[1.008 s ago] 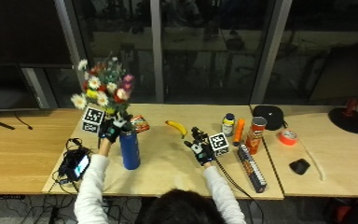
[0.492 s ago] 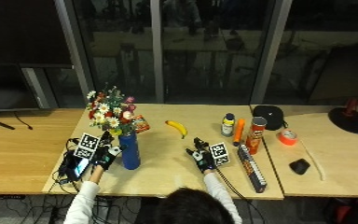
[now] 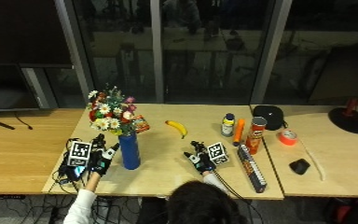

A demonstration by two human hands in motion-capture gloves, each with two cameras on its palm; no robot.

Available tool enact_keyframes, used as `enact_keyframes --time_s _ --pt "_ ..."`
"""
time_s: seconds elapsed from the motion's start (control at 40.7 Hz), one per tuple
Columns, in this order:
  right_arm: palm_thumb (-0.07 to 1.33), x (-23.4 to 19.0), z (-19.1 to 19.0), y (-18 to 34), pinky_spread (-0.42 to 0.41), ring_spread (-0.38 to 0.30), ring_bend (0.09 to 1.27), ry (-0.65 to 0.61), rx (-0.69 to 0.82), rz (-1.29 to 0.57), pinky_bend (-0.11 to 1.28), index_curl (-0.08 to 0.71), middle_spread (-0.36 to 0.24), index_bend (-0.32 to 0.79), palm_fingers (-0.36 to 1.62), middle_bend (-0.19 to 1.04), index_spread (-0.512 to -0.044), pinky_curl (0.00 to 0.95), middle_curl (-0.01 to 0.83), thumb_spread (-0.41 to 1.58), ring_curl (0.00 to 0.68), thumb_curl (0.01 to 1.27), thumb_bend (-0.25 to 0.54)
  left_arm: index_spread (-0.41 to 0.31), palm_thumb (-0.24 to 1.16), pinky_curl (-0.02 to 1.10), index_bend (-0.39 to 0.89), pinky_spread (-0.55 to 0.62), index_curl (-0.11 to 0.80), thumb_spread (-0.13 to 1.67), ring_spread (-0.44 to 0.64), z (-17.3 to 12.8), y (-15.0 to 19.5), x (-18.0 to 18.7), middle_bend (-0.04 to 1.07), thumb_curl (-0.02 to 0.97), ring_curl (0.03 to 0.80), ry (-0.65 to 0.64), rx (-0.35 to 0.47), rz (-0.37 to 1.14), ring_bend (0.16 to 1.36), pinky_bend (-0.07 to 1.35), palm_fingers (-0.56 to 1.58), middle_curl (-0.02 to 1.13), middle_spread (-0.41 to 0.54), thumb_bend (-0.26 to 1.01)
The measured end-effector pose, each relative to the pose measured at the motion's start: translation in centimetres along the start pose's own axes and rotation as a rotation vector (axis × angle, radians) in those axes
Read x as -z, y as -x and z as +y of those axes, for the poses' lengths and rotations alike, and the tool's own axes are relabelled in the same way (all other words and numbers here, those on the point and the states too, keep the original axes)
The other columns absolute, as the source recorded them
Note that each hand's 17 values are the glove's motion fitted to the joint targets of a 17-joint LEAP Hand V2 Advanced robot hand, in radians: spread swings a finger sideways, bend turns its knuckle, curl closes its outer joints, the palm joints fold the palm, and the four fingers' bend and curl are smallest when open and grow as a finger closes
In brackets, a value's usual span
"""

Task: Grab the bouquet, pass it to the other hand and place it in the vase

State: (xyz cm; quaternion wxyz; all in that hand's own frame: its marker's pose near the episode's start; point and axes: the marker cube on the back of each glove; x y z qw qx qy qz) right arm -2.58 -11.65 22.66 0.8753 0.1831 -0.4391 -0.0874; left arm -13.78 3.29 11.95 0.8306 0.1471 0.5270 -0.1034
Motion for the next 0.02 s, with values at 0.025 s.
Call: enact_keyframes --time_s 0.025 --pt "0.74 0.03 -0.02 0.03 0.246 0.018 0.37 -0.005 0.01 0.007 0.39 0.274 -0.044 0.19 0.31 0.2 -0.356 0.321 0.338 1.09 0.278 0.47 -0.006 0.131 0.49 0.3 0.12 0.47 0.193 0.98 0.49 0.06 0.11 0.11 0.2 0.394 0.279 -0.006 -0.005 0.003 0.49 0.25 -0.07 0.32 0.383 -0.02"
